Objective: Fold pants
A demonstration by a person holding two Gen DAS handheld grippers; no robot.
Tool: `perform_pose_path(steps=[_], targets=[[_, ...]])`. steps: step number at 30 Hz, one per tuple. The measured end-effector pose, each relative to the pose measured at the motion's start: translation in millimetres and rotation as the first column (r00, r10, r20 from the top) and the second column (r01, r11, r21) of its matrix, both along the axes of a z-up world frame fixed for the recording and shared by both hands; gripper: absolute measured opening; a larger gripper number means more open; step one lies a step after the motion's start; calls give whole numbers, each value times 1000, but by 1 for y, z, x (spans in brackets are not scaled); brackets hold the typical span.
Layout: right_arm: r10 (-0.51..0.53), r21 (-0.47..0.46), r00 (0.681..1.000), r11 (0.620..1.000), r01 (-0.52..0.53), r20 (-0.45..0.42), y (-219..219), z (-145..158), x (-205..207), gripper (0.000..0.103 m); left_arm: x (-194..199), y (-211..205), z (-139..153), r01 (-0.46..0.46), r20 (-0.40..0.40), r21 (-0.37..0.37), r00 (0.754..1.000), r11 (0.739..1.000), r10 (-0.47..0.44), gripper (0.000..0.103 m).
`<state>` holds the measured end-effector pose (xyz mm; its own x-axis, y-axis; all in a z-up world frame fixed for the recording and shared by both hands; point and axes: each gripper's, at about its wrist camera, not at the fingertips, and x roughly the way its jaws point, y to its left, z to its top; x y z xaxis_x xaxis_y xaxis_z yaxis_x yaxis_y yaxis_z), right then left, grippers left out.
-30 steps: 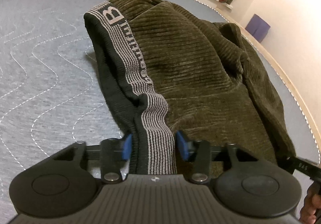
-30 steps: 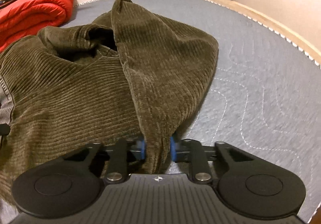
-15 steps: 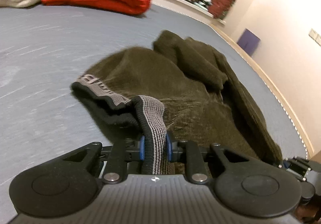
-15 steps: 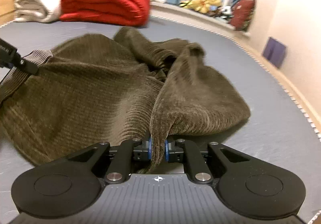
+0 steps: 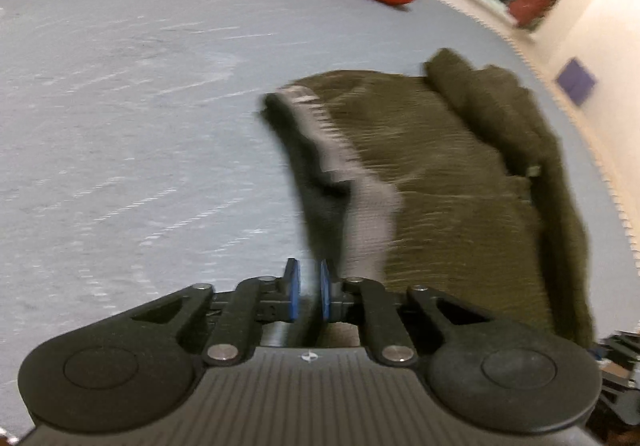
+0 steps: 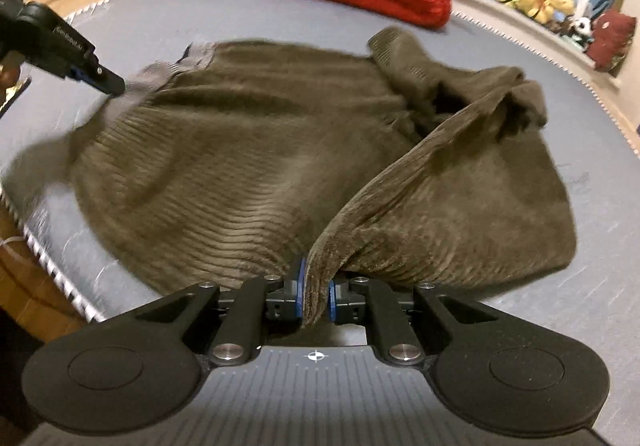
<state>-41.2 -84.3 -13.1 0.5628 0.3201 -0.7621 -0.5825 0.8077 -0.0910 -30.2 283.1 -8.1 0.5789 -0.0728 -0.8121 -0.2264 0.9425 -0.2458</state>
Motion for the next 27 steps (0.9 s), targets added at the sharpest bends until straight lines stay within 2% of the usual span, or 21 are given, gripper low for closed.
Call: perform_pose_path(steps=[1, 2, 3, 4, 5, 6, 8, 11, 15, 17, 18, 20, 23, 27], targets=[[1, -14, 1000, 1000, -1, 6, 0, -1, -1, 13, -3, 5, 2, -16, 23, -2, 1000, 1000, 16, 13], [-4, -12, 1000, 1000, 4, 1, 0, -1, -2, 16, -4, 8, 8, -26, 54, -10, 998, 1000, 26, 21], [-14, 7, 999, 1000, 14, -30, -4, 1, 1, 17, -2, 8, 15, -26, 84, -14, 996, 1000, 28, 33], [-31, 37, 998, 999, 33, -62, -2, 5, 12, 17, 0, 4, 23, -20, 114, -12, 993, 1000, 22, 41], [-47, 75, 995, 996, 54, -84, -7, 9, 12, 20, 0, -2, 30, -13, 141, -7, 990, 1000, 13, 54], [-55, 113, 993, 991, 66, -102, -12, 16, 14, 22, 4, -10, 38, 0, 176, 1, 984, 1000, 0, 60], [-73, 192, 988, 977, 98, -133, -25, 34, 26, 30, 12, -31, 50, 39, 216, 16, 975, 999, -42, 63], [-82, 314, 979, 939, 139, -189, -46, 49, 48, 37, 31, -66, 58, 136, 259, 6, 957, 991, -133, 64], [-75, 423, 964, 888, 180, -253, -64, 66, 95, 41, 57, -118, 54, 248, 270, 22, 931, 968, -245, 64], [-63, 458, 959, 869, 188, -275, -69, 69, 118, 44, 69, -136, 48, 281, 263, 30, 924, 959, -279, 64], [-71, 469, 958, 861, 199, -276, -72, 70, 129, 51, 77, -144, 45, 293, 260, 27, 921, 956, -289, 63], [-127, 470, 958, 849, 240, -259, -79, 74, 156, 55, 88, -155, 35, 304, 249, 19, 921, 952, -299, 63], [-166, 538, 949, 791, 292, -269, -96, 73, 198, 55, 109, -165, 28, 308, 235, 6, 924, 951, -301, 63], [-297, 500, 929, 783, 370, -222, -102, 47, 240, 55, 136, -178, 13, 322, 187, 4, 930, 947, -317, 57]])
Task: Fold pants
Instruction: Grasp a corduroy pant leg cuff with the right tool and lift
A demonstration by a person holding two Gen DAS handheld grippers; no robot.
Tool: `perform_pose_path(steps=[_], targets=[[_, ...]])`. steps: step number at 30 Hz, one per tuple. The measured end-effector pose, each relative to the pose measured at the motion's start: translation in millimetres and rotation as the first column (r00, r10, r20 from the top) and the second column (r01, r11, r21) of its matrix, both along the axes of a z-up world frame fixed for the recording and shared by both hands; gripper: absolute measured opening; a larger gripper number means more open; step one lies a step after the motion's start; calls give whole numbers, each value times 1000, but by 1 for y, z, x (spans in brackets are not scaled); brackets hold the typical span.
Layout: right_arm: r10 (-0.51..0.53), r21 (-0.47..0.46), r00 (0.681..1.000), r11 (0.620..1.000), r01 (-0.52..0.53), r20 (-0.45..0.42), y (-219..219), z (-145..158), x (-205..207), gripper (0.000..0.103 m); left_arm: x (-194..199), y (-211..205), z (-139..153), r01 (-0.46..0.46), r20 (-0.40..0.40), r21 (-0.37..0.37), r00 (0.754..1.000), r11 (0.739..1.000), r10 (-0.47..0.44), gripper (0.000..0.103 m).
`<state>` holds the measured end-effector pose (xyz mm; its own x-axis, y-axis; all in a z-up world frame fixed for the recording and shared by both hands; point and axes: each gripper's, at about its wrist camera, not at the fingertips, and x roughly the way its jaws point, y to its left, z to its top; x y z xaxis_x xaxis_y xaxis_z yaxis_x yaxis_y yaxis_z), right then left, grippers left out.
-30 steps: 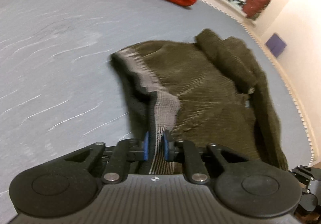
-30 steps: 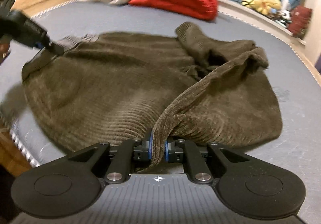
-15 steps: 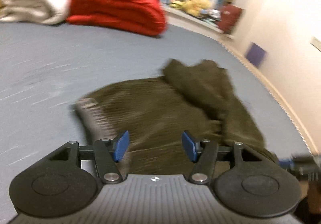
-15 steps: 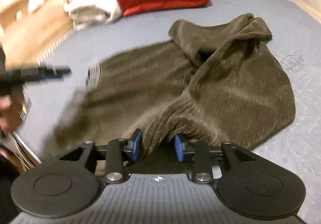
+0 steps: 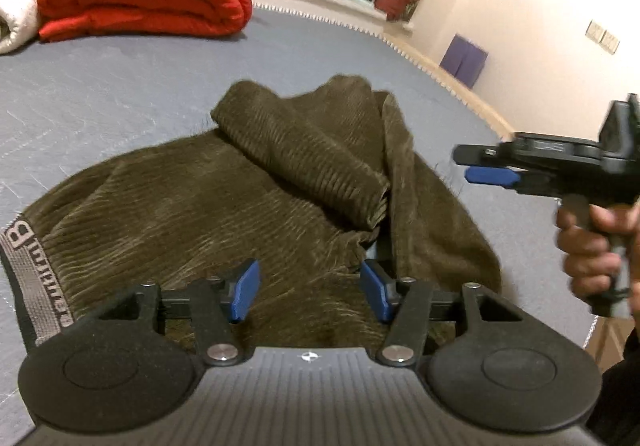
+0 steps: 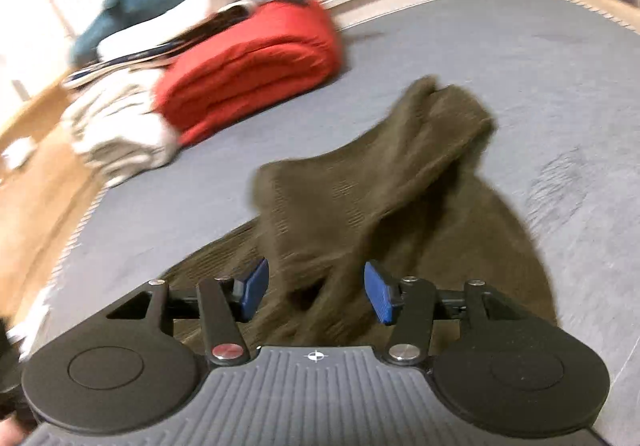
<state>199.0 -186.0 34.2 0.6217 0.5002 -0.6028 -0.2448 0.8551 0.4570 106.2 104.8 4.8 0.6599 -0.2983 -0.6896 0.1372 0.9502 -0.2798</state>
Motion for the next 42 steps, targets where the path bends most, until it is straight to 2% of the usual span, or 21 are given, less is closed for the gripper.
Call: perform_pose_path(steps=[3, 7, 10, 11, 12, 14, 16, 20, 25, 27, 30, 32, 35, 38, 40, 41, 42], targets=[[-63, -32, 997, 998, 62, -39, 3, -33, 24, 55, 7, -5, -10, 18, -38, 11, 999, 1000, -18, 51], [-113, 96, 985, 987, 126, -131, 2, -61, 54, 55, 10, -18, -19, 64, -61, -4, 996, 998, -65, 48], [-142, 122, 981, 980, 158, -130, 3, -66, 67, 55, 12, -29, -21, 79, -66, -11, 995, 997, -80, 48], [-147, 127, 980, 978, 164, -135, 4, -68, 70, 52, 13, -33, -21, 83, -64, -5, 994, 997, -83, 48], [-150, 127, 978, 977, 169, -144, 3, -71, 74, 35, 13, -36, -21, 88, -62, 1, 994, 996, -87, 48], [-150, 131, 977, 977, 170, -151, 3, -73, 78, 14, 14, -42, -22, 91, -61, 13, 994, 996, -90, 48], [-144, 138, 979, 977, 163, -142, 0, -71, 77, 8, 15, -46, -21, 92, -59, 27, 994, 995, -91, 48], [-141, 106, 987, 983, 149, -81, -10, -52, 62, 6, 12, -51, -16, 87, -40, 44, 996, 995, -85, 48], [-160, 74, 987, 984, 162, -33, -53, -27, 32, 6, 1, -52, -13, 78, -16, 57, 997, 995, -77, 48], [-165, 57, 986, 985, 166, -15, -75, -17, 14, 0, -4, -50, -17, 67, -9, 54, 998, 996, -67, 48], [-131, 12, 991, 991, 131, 30, -105, -1, -22, 0, -8, -48, -22, 52, -35, 68, 998, 996, -49, 48], [-76, -37, 995, 996, 79, 70, -120, 8, -51, 0, -12, -48, -19, 71, -20, 66, 997, 995, -69, 48], [-4, -91, 998, 996, 10, 67, -142, 8, -92, 0, -16, -48, -13, 79, -7, 28, 997, 996, -79, 49], [-41, -120, 999, 992, 44, 26, -154, 4, -109, 4, -17, -53, -9, 84, 12, -31, 996, 996, -84, 49], [-63, -81, 998, 995, 64, 23, -154, 6, -108, 6, -15, -59, -8, 95, 17, -74, 995, 993, -94, 49], [-69, -57, 997, 996, 70, 21, -151, 8, -105, 16, -14, -64, -8, 103, 17, -96, 995, 990, -101, 49], [-75, -41, 997, 996, 76, 22, -147, 9, -102, 34, -12, -69, -8, 109, 16, -112, 994, 988, -108, 50]])
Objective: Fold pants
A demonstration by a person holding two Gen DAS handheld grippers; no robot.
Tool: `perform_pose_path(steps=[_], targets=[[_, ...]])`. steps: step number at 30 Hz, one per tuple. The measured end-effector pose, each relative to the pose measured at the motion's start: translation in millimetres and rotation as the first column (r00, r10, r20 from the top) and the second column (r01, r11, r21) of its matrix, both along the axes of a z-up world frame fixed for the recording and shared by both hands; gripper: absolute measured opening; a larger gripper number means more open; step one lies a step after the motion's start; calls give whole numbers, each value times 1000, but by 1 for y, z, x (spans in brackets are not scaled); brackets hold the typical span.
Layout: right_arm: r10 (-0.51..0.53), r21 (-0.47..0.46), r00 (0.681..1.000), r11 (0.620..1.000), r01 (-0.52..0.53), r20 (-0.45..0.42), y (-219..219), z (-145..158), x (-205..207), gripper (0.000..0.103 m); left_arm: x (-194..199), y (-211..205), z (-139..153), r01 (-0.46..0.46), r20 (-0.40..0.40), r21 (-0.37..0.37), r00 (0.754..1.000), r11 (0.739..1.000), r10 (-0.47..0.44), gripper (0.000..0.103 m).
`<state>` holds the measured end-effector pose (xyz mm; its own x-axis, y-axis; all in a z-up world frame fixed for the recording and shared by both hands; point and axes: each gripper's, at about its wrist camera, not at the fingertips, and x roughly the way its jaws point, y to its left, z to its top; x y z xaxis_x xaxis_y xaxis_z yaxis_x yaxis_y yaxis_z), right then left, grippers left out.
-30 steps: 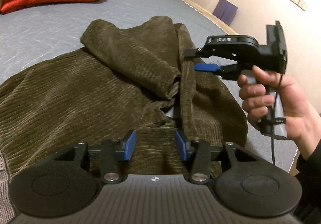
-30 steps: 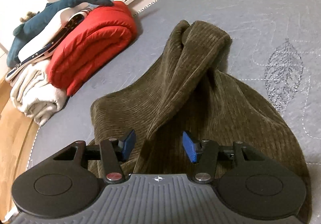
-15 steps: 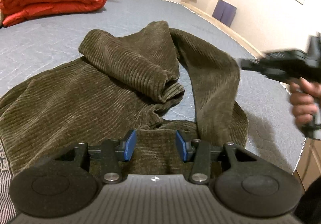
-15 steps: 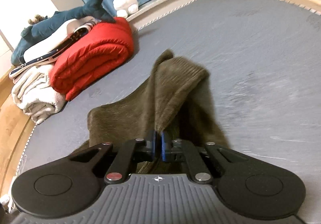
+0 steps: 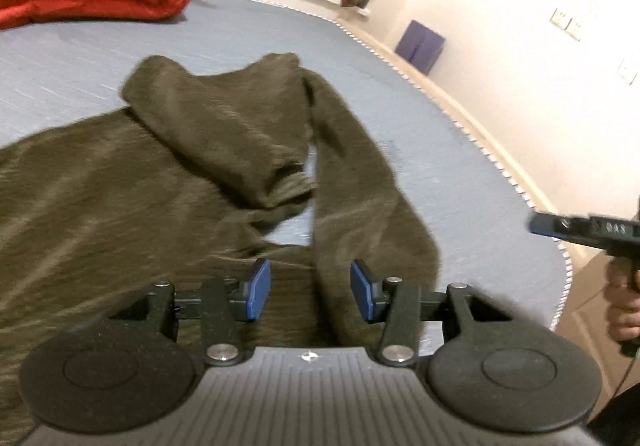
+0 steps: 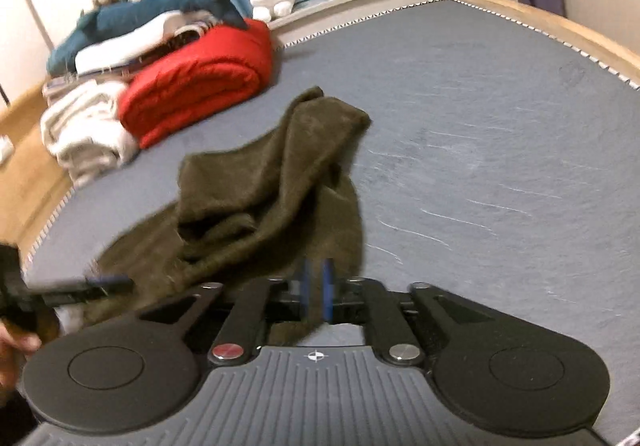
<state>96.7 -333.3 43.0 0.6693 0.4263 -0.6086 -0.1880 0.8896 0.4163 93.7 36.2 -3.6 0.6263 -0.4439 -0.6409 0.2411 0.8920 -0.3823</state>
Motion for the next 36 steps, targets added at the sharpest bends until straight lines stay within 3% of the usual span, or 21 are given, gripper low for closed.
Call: perform_pose_path(steps=[2, 7, 14, 17, 19, 20, 22, 24, 25, 28, 32, 34, 36], targets=[[-15, 17, 1000, 1000, 15, 16, 14, 4, 10, 53, 3, -11, -1, 12, -3, -16, 1000, 1000, -12, 55], [-8, 34, 999, 999, 9, -33, 56, -6, 58, 57, 17, -35, -10, 9, -3, 58, 1000, 998, -8, 57], [-59, -14, 987, 998, 57, -153, 93, -52, 140, 62, 38, -47, -30, 23, -29, 120, 999, 993, -20, 57], [-98, 18, 965, 994, 105, -245, 95, -76, 165, 62, 44, -50, -32, 37, -26, 124, 999, 992, -34, 45], [-123, 26, 954, 990, 135, -273, 97, -84, 175, 62, 47, -53, -31, 50, -24, 117, 999, 992, -48, 27], [-128, 33, 951, 989, 143, -282, 97, -86, 179, 62, 47, -55, -31, 59, -23, 113, 998, 992, -57, 12], [-128, 40, 950, 989, 145, -283, 97, -87, 183, 61, 48, -60, -28, 72, -14, 105, 997, 992, -70, 9], [-125, 44, 951, 989, 143, -282, 95, -88, 186, 40, 46, -65, -24, 91, -5, 90, 996, 992, -91, 8], [-118, 51, 953, 989, 138, -281, 94, -87, 186, 15, 43, -66, -23, 99, 0, 82, 995, 992, -100, 8], [-135, 39, 962, 988, 149, -239, 85, -75, 181, 10, 36, -67, -16, 125, 20, 34, 992, 992, -126, 8], [-108, 38, 986, 993, 114, -130, 59, -32, 153, 8, 24, -66, -4, 195, 55, -77, 980, 978, -191, 7], [-81, 27, 993, 996, 84, -84, 42, -11, 133, 8, 16, -71, 2, 263, 73, -137, 964, 955, -255, 7], [-39, -9, 998, 999, 39, -41, 23, 10, 107, 8, 5, -83, 5, 357, 97, -162, 934, 920, -345, 7]])
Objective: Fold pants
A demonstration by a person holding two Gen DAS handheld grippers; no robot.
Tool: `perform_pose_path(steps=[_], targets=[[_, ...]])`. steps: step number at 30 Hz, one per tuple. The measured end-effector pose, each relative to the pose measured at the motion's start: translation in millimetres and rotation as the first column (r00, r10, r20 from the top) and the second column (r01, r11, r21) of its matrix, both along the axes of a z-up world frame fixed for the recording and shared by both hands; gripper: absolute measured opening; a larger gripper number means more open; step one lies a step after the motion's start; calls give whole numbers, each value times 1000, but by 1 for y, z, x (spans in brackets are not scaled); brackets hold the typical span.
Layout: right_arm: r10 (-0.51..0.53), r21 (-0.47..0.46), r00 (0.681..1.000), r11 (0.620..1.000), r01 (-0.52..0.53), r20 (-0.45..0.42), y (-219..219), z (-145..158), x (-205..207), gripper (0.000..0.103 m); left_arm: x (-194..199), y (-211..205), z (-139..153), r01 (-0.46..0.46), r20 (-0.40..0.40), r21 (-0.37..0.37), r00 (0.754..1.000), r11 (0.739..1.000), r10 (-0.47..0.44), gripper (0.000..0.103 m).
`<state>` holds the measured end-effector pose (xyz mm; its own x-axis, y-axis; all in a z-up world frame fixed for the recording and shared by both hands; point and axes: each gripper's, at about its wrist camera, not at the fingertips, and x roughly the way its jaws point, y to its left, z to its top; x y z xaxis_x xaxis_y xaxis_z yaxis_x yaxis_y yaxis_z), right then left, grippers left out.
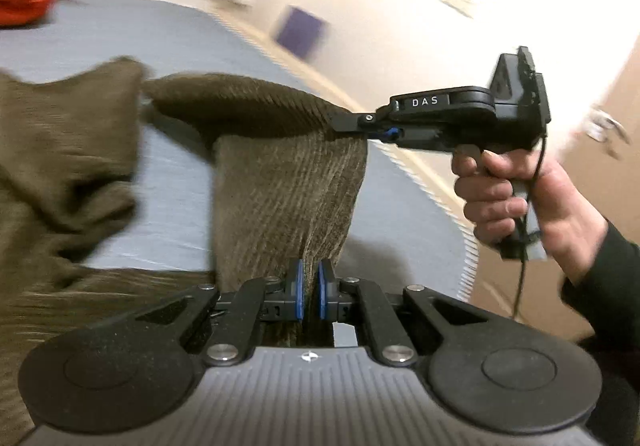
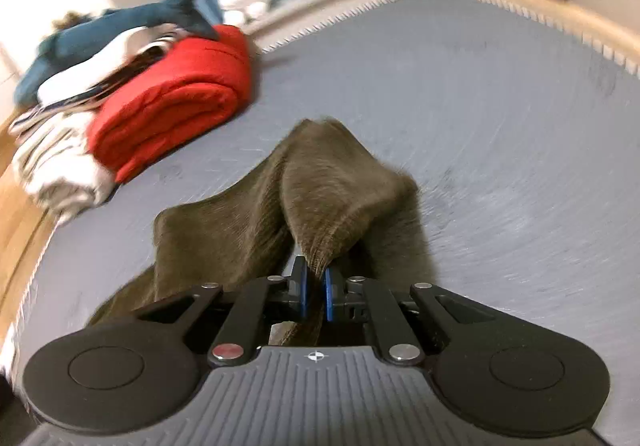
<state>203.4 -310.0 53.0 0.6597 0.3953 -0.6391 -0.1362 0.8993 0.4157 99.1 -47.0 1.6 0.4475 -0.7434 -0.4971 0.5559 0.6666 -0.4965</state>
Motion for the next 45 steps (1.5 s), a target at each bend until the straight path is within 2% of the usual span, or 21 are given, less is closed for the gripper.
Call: perform_pose_path(steps=[2, 5, 7, 9, 11, 13, 15, 17, 19, 22, 25, 27, 28, 30, 33, 34, 35, 36, 38, 42, 45], targets=[[66, -66, 998, 996, -66, 7, -17, 13, -27, 8, -10, -16, -1, 107, 6, 5, 994, 994, -107, 8], [191, -186, 979, 962, -200, -67, -41, 7, -70, 8, -23, -40, -13, 242, -28, 49, 970, 969, -241, 10], [244, -235, 952, 929, -285, -186, -53, -14, -91, 8, -30, -52, -20, 302, -44, 87, 953, 949, -299, 23], [268, -280, 921, 895, -346, -283, -62, -38, -105, 9, -31, -56, -21, 316, -29, 124, 949, 941, -315, 49], [265, -294, 910, 885, -361, -319, -71, -50, -112, 12, -28, -51, -17, 278, -8, 123, 960, 953, -280, 55], [230, -242, 928, 921, -305, -295, -88, -48, -113, 16, -17, -37, -13, 221, -20, 73, 975, 973, -220, 55], [183, -186, 956, 956, -228, -228, -103, -38, -110, 35, -11, -24, -8, 153, -20, 50, 988, 987, -152, 55], [109, -137, 983, 982, -130, -149, -118, -26, -101, 43, -1, -8, -3, 72, -6, 65, 997, 995, -72, 55], [-9, -65, 996, 998, 3, -91, -135, -21, -88, 47, 7, 4, -1, -22, 10, 99, 1000, 995, 21, 55], [-136, 3, 983, 990, 138, -122, -148, -36, -59, 47, 13, 21, -5, -158, 23, 182, 987, 970, 157, 55], [-210, -13, 962, 977, 211, -177, -144, -59, -31, 47, 19, 33, -14, -260, 44, 315, 965, 913, 259, 53], [-223, -7, 949, 974, 227, -221, -135, -77, -17, 51, 21, 46, -21, -286, 41, 368, 955, 885, 292, 43], [-218, -4, 946, 975, 223, -239, -132, -85, -11, 53, 23, 52, -25, -293, 30, 383, 952, 876, 305, 42], [-200, -4, 942, 979, 206, -268, -118, -99, 2, 62, 24, 63, -31, -296, 14, 402, 948, 867, 317, 42], [-179, -14, 940, 983, 183, -289, -102, -111, 18, 63, 23, 75, -41, -289, 5, 442, 947, 849, 320, 42], [-174, -27, 942, 984, 174, -286, -96, -110, 21, 63, 23, 78, -44, -286, -1, 453, 947, 844, 321, 42], [-166, -46, 947, 986, 159, -275, -92, -109, 24, 52, 24, 79, -48, -282, -7, 463, 947, 841, 321, 42], [-152, -59, 952, 988, 141, -266, -89, -109, 28, 30, 24, 81, -51, -275, -13, 475, 948, 836, 319, 42], [-132, -61, 957, 991, 120, -259, -86, -106, 30, 10, 24, 83, -55, -263, -23, 499, 949, 826, 316, 43], [-102, -104, 979, 991, 84, -176, -91, -80, 18, 8, 24, 81, -57, -247, -30, 517, 952, 819, 306, 44], [-182, -86, 981, 981, 176, -63, -120, -41, -5, 7, 27, 76, -56, -241, -33, 528, 952, 814, 303, 46]])
